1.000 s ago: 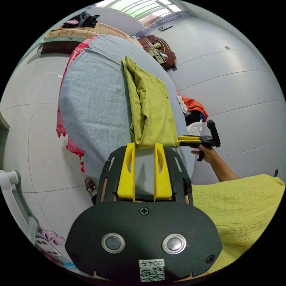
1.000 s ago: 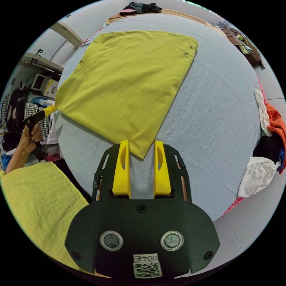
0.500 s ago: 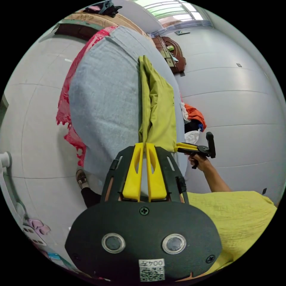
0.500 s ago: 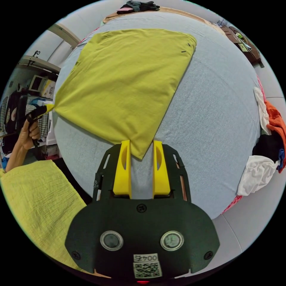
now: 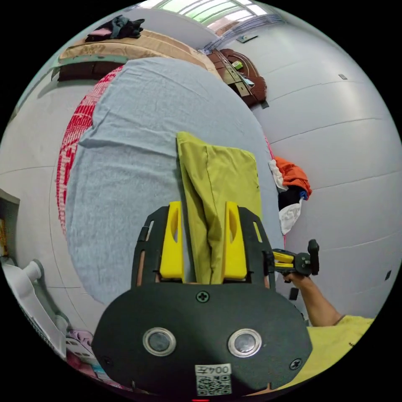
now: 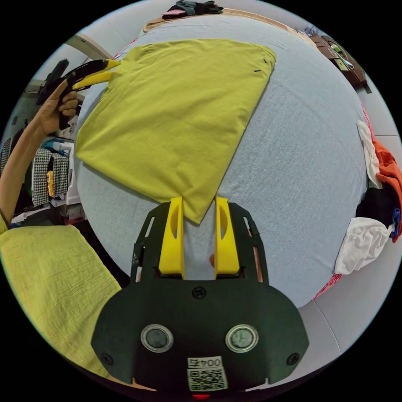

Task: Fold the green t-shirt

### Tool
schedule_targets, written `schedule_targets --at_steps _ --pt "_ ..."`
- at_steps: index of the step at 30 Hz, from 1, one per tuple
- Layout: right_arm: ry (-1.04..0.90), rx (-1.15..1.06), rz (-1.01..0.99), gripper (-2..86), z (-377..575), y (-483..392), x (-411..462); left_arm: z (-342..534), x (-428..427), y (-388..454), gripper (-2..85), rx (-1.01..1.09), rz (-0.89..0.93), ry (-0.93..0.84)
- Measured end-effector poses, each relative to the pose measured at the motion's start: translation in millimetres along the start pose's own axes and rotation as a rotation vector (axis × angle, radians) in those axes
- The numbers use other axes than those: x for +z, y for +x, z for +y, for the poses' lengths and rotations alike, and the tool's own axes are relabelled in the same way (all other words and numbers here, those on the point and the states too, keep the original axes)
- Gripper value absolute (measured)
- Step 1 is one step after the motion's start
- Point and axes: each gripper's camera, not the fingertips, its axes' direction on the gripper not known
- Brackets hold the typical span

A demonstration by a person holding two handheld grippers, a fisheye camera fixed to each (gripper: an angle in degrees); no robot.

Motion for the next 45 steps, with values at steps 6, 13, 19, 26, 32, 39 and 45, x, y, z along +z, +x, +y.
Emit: schedule_targets --at_steps 6,13,19,26,32,39,45 --pt "0.029 0.006 -0.029 9.6 10.1 12.3 -0.3 -19.9 22.3 -15.4 2.7 0.093 -0.169 -0.066" --pt "0.081 0.085 -0.198 8.4 29.8 46.6 -3.1 -5.5 1.9 -70.8 3.1 0.000 -0.054 0.013" --pt "0.217 0.139 -0.267 9.8 80.1 48.7 -7.3 71.5 -31.1 -84.0 4.6 0.081 -0.011 0.015" --pt "0.214 0.100 -0.220 8.9 84.0 29.9 -8.1 186.0 -15.4 -111.0 7.4 0.091 0.084 -0.080" --pt "0.178 0.084 -0.193 7.7 80.2 15.4 -0.4 201.1 11.6 -123.6 8.0 0.094 0.114 -0.081" --pt "0.150 0.097 -0.186 6.6 73.9 7.7 -2.4 205.7 40.6 -134.3 2.5 0.133 0.010 -0.129" --pt "0.075 0.103 -0.170 6.8 58.4 -3.0 -5.0 220.4 68.0 -167.9 1.6 0.075 0.057 -0.130"
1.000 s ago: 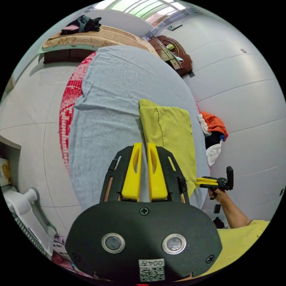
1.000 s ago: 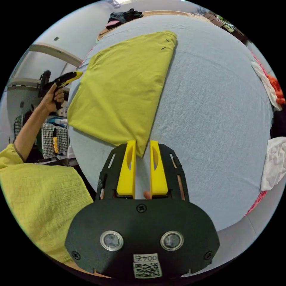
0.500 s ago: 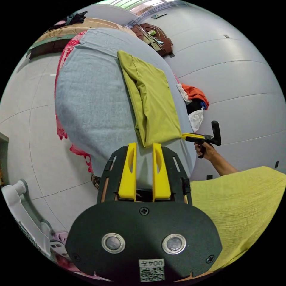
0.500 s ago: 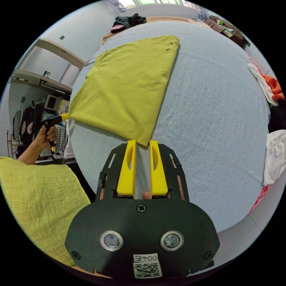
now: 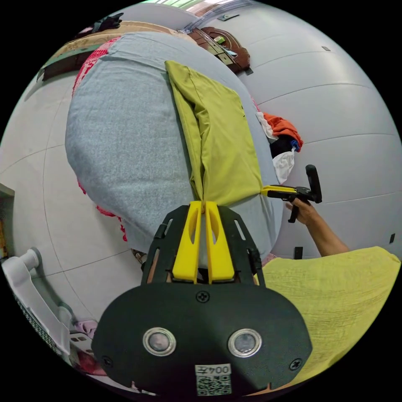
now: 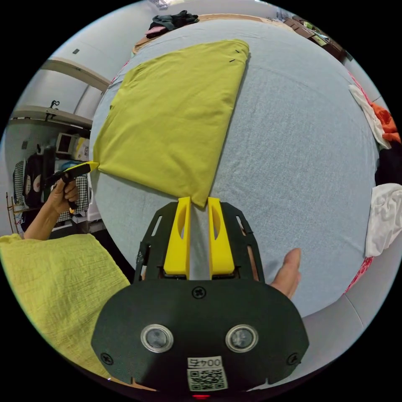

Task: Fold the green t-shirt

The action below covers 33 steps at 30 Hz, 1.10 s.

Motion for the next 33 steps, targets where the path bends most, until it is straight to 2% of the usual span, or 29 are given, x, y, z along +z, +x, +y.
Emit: schedule_targets --at_steps 3,10,16,19,22,27,33 --pt "-0.023 -0.023 0.028 7.1 -4.4 -9.5 0.7 9.0 13.8 -11.0 1.5 -0.008 0.015 0.009" --pt "-0.044 0.088 -0.046 7.2 -8.4 -6.0 -0.1 28.3 49.5 -24.7 1.6 -0.020 0.013 0.013" --pt "-0.069 0.085 -0.040 6.6 -11.1 -14.4 -0.4 57.4 72.0 -15.8 1.3 0.010 -0.105 0.018" --pt "-0.069 0.095 -0.037 6.5 -9.6 -18.6 -0.9 78.4 63.7 -5.9 0.6 0.065 -0.247 0.067" --pt "-0.074 0.100 -0.024 6.4 -8.6 -24.3 -1.6 78.0 76.5 27.2 0.3 0.221 -0.332 0.063" --pt "-0.091 0.128 -0.010 7.2 -7.2 -32.6 -3.2 44.9 178.3 96.4 0.2 0.526 -0.492 -0.068" --pt "-0.095 0.135 0.017 7.4 0.0 -42.7 -6.4 29.2 284.4 92.4 0.2 0.535 -0.585 -0.323"
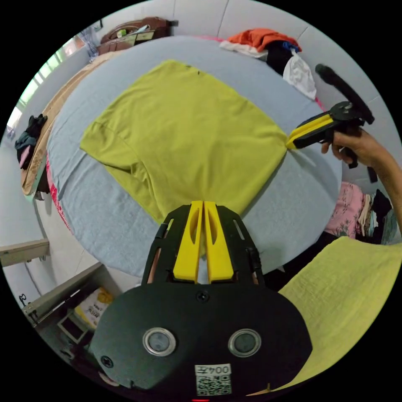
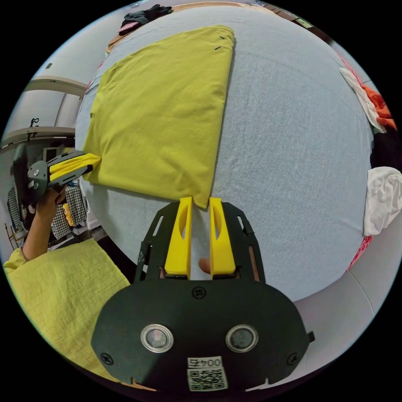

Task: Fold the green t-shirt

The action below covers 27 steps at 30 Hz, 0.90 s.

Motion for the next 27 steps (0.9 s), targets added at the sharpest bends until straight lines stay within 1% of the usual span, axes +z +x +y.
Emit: schedule_targets --at_steps 4,6,7,9,11,12,14,19,20,24,27 --pt "0.018 0.007 -0.025 7.4 11.5 7.1 -2.9 -6.2 17.1 10.3 0.2 -0.003 -0.012 -0.039" --pt "-0.017 -0.014 -0.055 7.5 17.1 13.1 -4.9 -6.7 25.8 14.1 0.2 -0.007 -0.014 -0.045" --pt "-0.025 -0.032 -0.033 7.5 23.2 16.9 -8.6 -6.7 27.7 15.1 0.2 -0.005 -0.017 -0.046" --pt "0.049 -0.069 0.025 8.0 35.4 18.7 -25.9 -5.8 33.9 17.7 0.3 -0.016 -0.026 -0.046" --pt "0.168 -0.154 -0.006 11.0 41.8 17.7 -54.1 -4.9 37.1 18.9 0.3 -0.028 -0.036 -0.045" --pt "0.191 -0.182 -0.025 11.1 41.1 16.6 -59.5 -4.3 38.6 18.6 0.3 -0.045 -0.040 -0.045" --pt "0.229 -0.308 -0.053 12.0 32.0 6.4 -68.1 -4.3 39.8 18.4 0.3 -0.054 -0.052 -0.051" --pt "0.111 -0.521 0.119 12.0 22.9 4.0 -25.2 -5.0 36.7 7.6 0.4 -0.100 -0.060 -0.078" --pt "0.172 -0.571 0.148 11.3 33.5 11.4 -25.0 -4.8 34.6 2.8 0.4 -0.111 -0.058 -0.084" --pt "0.205 -0.602 0.087 11.4 46.5 43.2 -29.6 -1.0 21.0 -18.8 0.7 -0.143 -0.046 -0.094" --pt "0.226 -0.527 0.015 12.3 56.4 83.4 -42.3 6.9 4.3 -46.2 1.6 -0.203 0.008 -0.088"
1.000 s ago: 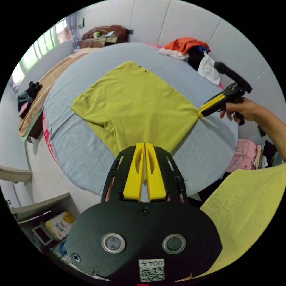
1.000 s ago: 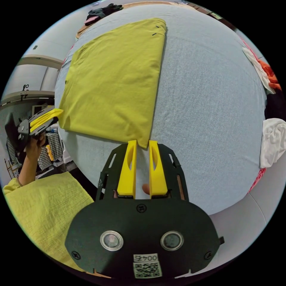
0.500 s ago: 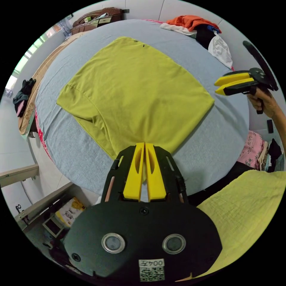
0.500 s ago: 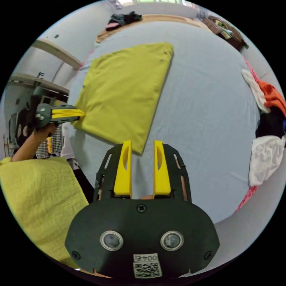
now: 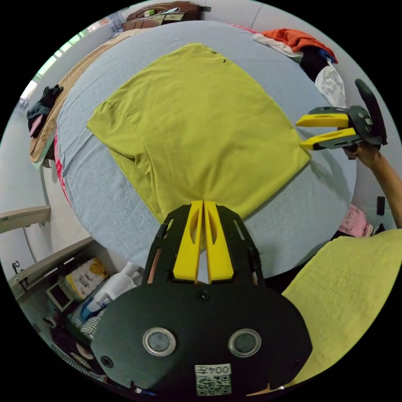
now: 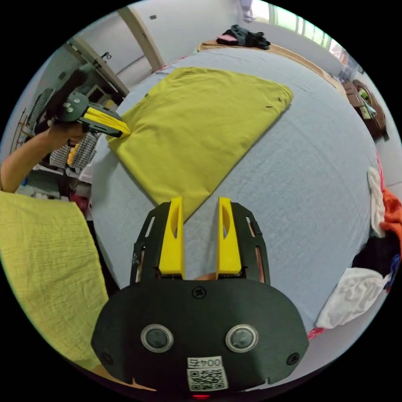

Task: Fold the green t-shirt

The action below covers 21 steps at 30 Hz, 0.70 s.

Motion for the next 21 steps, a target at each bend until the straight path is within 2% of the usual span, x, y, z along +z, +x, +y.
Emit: schedule_targets --at_steps 2,5,7,12,14,17,21 --pt "0.084 0.124 -0.188 12.3 34.8 39.6 -13.7 8.3 -18.7 -19.6 2.7 -0.051 0.072 0.031" --pt "0.216 0.256 -0.480 11.6 84.6 89.1 -13.3 39.2 -62.7 -48.2 5.4 -0.178 0.287 0.181" --pt "0.263 0.315 -0.557 12.1 105.8 109.6 -5.5 62.4 -78.5 -61.7 7.4 -0.267 0.422 0.256" --pt "0.197 0.404 -0.700 13.2 123.8 144.8 25.6 118.7 -47.6 -92.8 10.4 -0.598 1.069 0.354" --pt "0.206 0.454 -0.765 13.0 126.8 163.1 33.0 129.7 -38.0 -98.1 11.3 -0.680 1.222 0.397" --pt "0.178 0.490 -0.837 11.4 123.1 182.5 46.3 136.1 -46.7 -104.3 13.2 -0.736 1.271 0.414" --pt "0.146 0.499 -0.831 6.6 118.9 199.0 56.7 140.0 -64.6 -108.7 14.3 -0.788 1.323 0.423"
